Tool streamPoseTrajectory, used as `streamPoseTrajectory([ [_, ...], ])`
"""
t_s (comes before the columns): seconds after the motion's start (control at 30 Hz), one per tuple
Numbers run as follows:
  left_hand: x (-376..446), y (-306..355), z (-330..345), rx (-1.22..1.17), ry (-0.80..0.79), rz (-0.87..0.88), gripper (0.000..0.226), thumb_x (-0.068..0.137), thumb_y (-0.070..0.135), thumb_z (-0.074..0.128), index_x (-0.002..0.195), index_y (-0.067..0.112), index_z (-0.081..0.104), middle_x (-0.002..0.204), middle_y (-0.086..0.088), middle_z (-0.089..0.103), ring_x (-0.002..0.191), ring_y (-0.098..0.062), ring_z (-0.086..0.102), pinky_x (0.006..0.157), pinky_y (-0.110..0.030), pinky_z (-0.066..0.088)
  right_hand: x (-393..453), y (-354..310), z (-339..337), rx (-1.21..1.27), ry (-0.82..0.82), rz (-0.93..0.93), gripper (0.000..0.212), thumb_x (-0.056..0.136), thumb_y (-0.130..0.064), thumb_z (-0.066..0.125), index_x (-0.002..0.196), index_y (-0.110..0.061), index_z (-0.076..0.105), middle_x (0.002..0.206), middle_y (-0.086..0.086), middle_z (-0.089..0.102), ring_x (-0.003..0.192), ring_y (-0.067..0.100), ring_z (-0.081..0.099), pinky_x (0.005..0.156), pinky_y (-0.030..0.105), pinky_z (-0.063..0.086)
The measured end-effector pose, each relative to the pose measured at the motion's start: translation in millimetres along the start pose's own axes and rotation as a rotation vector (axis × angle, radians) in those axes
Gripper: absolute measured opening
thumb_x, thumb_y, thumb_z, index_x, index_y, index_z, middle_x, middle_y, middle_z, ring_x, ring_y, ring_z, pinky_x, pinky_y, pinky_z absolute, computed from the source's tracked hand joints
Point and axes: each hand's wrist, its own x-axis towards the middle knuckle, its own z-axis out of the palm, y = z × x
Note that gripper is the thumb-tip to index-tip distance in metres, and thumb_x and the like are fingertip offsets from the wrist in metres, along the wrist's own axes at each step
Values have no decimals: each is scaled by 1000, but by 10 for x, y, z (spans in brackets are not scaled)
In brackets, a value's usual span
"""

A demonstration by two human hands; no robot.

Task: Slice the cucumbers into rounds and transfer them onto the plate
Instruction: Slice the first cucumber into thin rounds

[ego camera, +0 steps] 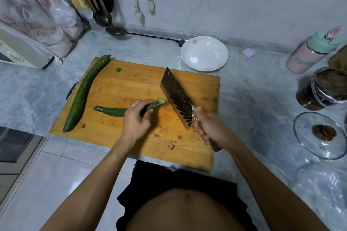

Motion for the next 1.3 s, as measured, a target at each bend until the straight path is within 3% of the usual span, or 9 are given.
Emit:
streamPoseTrajectory([
  [0.13, -114, -67, 39, 88, -39, 45, 28, 89, 5, 62, 114, 16, 69, 107, 2, 66, 99, -12, 58, 85, -25, 47, -17, 35, 102, 11, -65, 42, 60, 99, -63, 30, 82, -12, 56, 51, -6, 47, 40, 10, 39, 39, 23, 35],
  [0.23, -160, -145, 95, 175, -69, 61, 29, 87, 11, 59, 114, 16, 69, 108, -1, 68, 100, -20, 61, 88, -39, 50, 27, 43, 23, -15, -53, 49, 61, 100, -62, 28, 82, -11, 57, 52, -5, 48, 39, 10, 40, 39, 23, 36],
  [0.33, -172, -218, 159, 250, -103, 82, 31, 88, 11, 60, 117, 16, 69, 111, -2, 69, 102, -23, 62, 90, -44, 51, 79, 39, -136, -104, -11, 4, 63, 100, -61, 25, 79, -11, 58, 53, -3, 49, 40, 12, 43, 41, 23, 39],
  [0.5, -98, -222, 308, 412, -54, 69, 25, 93, 27, 65, 114, 16, 72, 106, -3, 70, 98, -27, 62, 87, -41, 46, 153, -29, -298, -219, 54, -64, 64, 100, -62, 24, 76, -13, 58, 54, -1, 50, 40, 12, 44, 41, 23, 40],
  [0.6, -41, -224, 400, 429, -24, 112, 21, 91, 24, 68, 110, 17, 74, 103, -2, 70, 93, -26, 63, 81, -38, 48, 104, -41, -238, -299, 51, -96, 63, 100, -62, 23, 73, -16, 56, 55, -2, 51, 41, 12, 46, 45, 24, 41],
  [0.8, -9, -190, 529, 491, 26, 62, 21, 91, 21, 62, 106, 16, 76, 101, -5, 71, 90, -31, 63, 76, -36, 46, -136, -57, -21, -424, 53, -208, 64, 105, -47, 25, 79, -2, 62, 71, 12, 63, 67, 25, 60, 69, 36, 47],
  [0.97, 44, -163, 552, 529, 5, 11, 31, 91, 30, 54, 108, 13, 74, 102, -7, 69, 95, -32, 59, 80, -37, 41, -216, -64, 104, -571, 76, -252, 54, 102, -56, 25, 69, -21, 48, 69, 2, 56, 68, 24, 58, 64, 40, 48],
  [1.13, 52, -172, 536, 491, 22, 35, 41, 90, 41, 49, 100, 12, 76, 100, -5, 69, 96, -29, 59, 81, -34, 34, -302, -121, 134, -636, 87, -272, 51, 101, -58, 25, 70, -23, 45, 70, 1, 56, 69, 23, 59, 66, 46, 52],
  [1.3, 57, -111, 566, 398, 87, -7, 25, 85, 26, 60, 89, 8, 78, 93, -6, 71, 84, -32, 62, 80, -31, 36, -327, -171, 136, -654, 78, -258, 49, 101, -58, 25, 69, -25, 43, 70, -1, 55, 68, 21, 58, 67, 46, 53],
])
